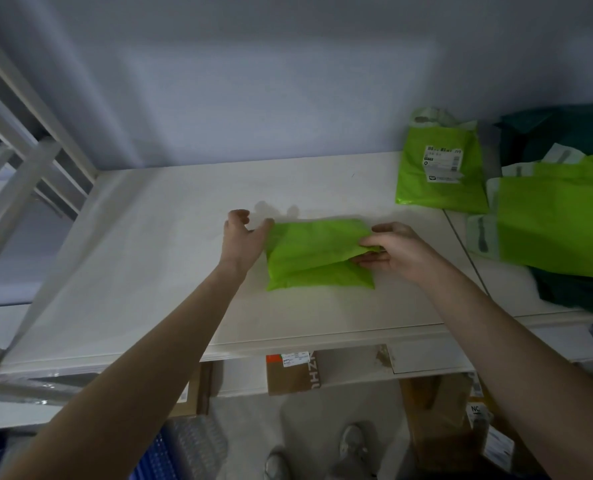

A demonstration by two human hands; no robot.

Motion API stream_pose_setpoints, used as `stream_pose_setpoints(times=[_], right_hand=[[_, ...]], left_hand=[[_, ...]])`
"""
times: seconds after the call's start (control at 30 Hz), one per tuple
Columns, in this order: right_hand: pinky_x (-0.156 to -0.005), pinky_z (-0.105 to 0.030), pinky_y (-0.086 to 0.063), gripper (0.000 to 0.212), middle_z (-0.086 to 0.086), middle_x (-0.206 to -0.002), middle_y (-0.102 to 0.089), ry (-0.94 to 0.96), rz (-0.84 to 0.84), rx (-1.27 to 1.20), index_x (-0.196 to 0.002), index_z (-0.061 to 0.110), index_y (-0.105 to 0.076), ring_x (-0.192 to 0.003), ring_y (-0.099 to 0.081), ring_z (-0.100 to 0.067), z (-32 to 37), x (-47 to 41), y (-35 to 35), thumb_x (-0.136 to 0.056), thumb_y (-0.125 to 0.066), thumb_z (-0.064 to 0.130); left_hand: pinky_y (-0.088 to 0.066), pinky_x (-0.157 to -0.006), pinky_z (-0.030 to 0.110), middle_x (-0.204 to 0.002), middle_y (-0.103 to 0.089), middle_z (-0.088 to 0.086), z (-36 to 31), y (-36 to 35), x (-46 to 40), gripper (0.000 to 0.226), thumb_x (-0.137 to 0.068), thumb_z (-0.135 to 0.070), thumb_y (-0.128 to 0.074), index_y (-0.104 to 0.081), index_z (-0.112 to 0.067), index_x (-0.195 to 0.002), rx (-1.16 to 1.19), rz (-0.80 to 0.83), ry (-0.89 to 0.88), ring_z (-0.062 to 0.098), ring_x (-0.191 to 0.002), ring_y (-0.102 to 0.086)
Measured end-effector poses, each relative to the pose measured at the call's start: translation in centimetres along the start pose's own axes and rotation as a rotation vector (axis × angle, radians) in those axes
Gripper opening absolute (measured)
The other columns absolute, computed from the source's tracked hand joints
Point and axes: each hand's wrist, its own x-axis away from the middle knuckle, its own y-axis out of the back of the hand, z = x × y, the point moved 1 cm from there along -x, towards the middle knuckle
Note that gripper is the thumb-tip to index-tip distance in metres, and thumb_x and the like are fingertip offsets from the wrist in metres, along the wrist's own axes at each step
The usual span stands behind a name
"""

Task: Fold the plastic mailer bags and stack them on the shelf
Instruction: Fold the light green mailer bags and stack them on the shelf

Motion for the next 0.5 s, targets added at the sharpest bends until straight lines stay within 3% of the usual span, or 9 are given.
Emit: stream_pose_setpoints(times=[0.07, 0.17, 0.3, 0.4, 0.5], right_hand=[[-0.051, -0.029, -0.056, 0.032, -0.017, -0.089, -0.061, 0.004, 0.032, -0.036, -0.110, 0.007, -0.040, -0.048, -0.067, -0.021, 0.0, 0.3, -0.1, -0.086, -0.055, -0.007], [-0.052, -0.025, -0.056, 0.010, -0.016, -0.087, -0.064, 0.007, 0.056, -0.046, -0.095, 0.003, -0.056, -0.051, -0.067, -0.019, 0.2, 0.7, -0.2, -0.087, -0.057, -0.004], [-0.055, -0.025, -0.056, 0.005, -0.014, -0.079, -0.065, -0.007, 0.049, 0.027, -0.091, 0.002, -0.061, -0.051, -0.066, -0.017, 0.0, 0.9, -0.4, -0.087, -0.060, 0.005], [-0.060, -0.029, -0.056, 0.009, -0.015, -0.075, -0.065, -0.005, 0.025, 0.072, -0.086, 0.007, -0.059, -0.053, -0.066, -0.020, -0.1, 1.1, -0.3, -0.090, -0.058, 0.014], [-0.067, -0.031, -0.055, 0.010, -0.015, -0.073, -0.065, 0.063, -0.015, 0.087, -0.082, 0.007, -0.056, -0.060, -0.065, -0.023, -0.3, 1.3, -0.2, -0.091, -0.056, 0.013]], left_hand=[[-0.050, -0.083, 0.035, -0.112, -0.056, 0.009, 0.3, 0.5, -0.3, 0.043, -0.086, -0.044, -0.059, -0.048, -0.008, -0.107, -0.067, 0.005, 0.086, 0.024, -0.097, -0.058], [-0.047, -0.061, 0.028, -0.080, -0.062, 0.010, 0.1, 1.0, 0.6, 0.050, -0.087, -0.056, -0.048, -0.056, -0.007, -0.082, -0.087, 0.216, 0.280, 0.024, -0.066, -0.058], [-0.042, -0.057, 0.023, -0.075, -0.059, 0.008, 0.3, 1.1, 1.4, 0.039, -0.091, -0.044, -0.049, -0.059, -0.007, -0.087, -0.042, 0.290, 0.274, 0.017, -0.057, -0.052], [-0.049, -0.062, 0.021, -0.076, -0.060, 0.004, 0.2, 0.9, 1.8, 0.024, -0.095, -0.030, -0.049, -0.060, -0.009, -0.091, 0.155, 0.286, 0.202, 0.009, -0.055, -0.061], [-0.051, -0.057, 0.019, -0.082, -0.064, 0.001, -0.1, 0.7, 2.3, 0.023, -0.097, -0.028, -0.045, -0.060, -0.011, -0.101, 0.183, 0.293, 0.144, 0.006, -0.054, -0.066]])
